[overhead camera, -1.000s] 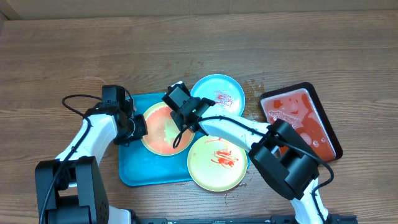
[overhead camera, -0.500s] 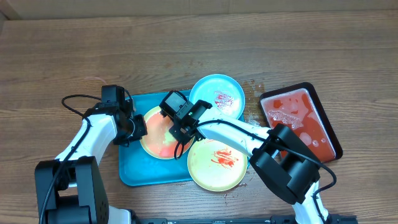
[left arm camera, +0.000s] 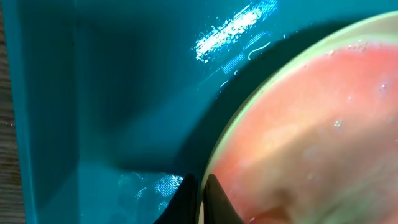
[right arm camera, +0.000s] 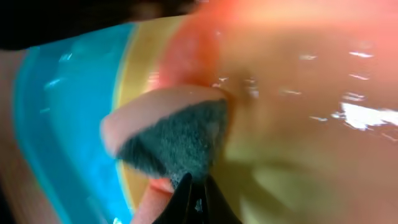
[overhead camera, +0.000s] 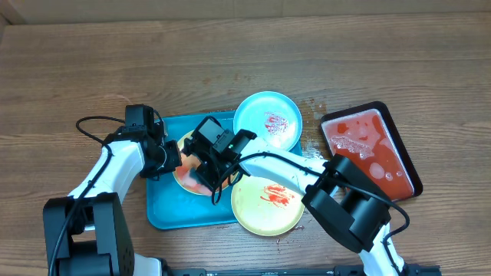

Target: Clean dirty plates on tray and stack at the side

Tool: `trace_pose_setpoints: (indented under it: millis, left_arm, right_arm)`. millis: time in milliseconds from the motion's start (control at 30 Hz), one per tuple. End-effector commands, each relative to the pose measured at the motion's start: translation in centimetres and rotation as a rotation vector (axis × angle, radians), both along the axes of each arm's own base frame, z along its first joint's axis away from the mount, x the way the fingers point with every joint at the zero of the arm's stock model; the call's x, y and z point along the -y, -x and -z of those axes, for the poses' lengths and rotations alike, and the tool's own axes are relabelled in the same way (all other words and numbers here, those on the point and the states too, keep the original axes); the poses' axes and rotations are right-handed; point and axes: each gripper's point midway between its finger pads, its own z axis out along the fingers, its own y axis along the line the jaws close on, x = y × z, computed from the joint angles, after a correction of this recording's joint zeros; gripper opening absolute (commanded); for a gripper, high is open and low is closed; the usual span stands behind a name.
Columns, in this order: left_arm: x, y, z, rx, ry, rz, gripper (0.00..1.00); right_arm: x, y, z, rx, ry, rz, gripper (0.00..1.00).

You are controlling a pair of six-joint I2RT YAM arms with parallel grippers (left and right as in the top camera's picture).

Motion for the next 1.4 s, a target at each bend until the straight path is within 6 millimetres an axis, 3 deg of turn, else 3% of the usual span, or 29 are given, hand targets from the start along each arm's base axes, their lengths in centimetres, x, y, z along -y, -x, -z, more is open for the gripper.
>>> trace_pose_setpoints:
  millis: [0, 133, 233, 500, 600, 733, 867, 1133, 1367]
  left_arm:
    - [-0.3, 0.1, 0.4, -0.010, -0.006, -0.023, 0.04]
    - [-0.3, 0.1, 0.4, -0.009, -0.007, -0.022, 0.04]
    - [-0.3, 0.1, 0.4, -0.009, -0.006, -0.022, 0.04]
    - [0.6, -0.3, 0.2, 0.010, 0.045, -0.013, 0.05]
    - [1.0, -0.6, -0.1, 0.020, 0.071, -0.007, 0.05]
    - [1.3, -1.1, -1.1, 0.049, 0.087, -0.003, 0.05]
    - [1.2, -1.7, -2.8, 0.093, 0.089, -0.016, 0.05]
    - [1.2, -1.8, -7.3, 0.208, 0.089, -0.037, 0.05]
    - [1.3, -0.7, -10.9, 0.290, 0.084, -0.033, 0.05]
  right_arm:
    - [2.1, -6.0, -1.7, 0.162, 0.089, 0.201, 0.04]
    - [5.2, -11.3, -5.7, 0.326, 0.180, 0.411, 0.04]
    - [6.6, -13.4, -8.9, 0.405, 0.203, 0.466, 0.04]
    - [7.3, -14.0, -16.1, 0.488, 0.157, 0.466, 0.04]
    - [9.9, -14.1, -19.0, 0.523, 0.179, 0.607, 0.04]
    - [14.7, -13.5, -22.1, 0.488, 0.197, 0.789, 0.04]
    - [18.4, -12.8, -22.9, 0.407, 0.216, 0.854, 0.04]
    - [24.6, -13.4, -22.0, 0.295, 0.288, 0.959, 0.04]
    - [27.2, -14.1, -21.7, 0.240, 0.281, 1.017, 0.04]
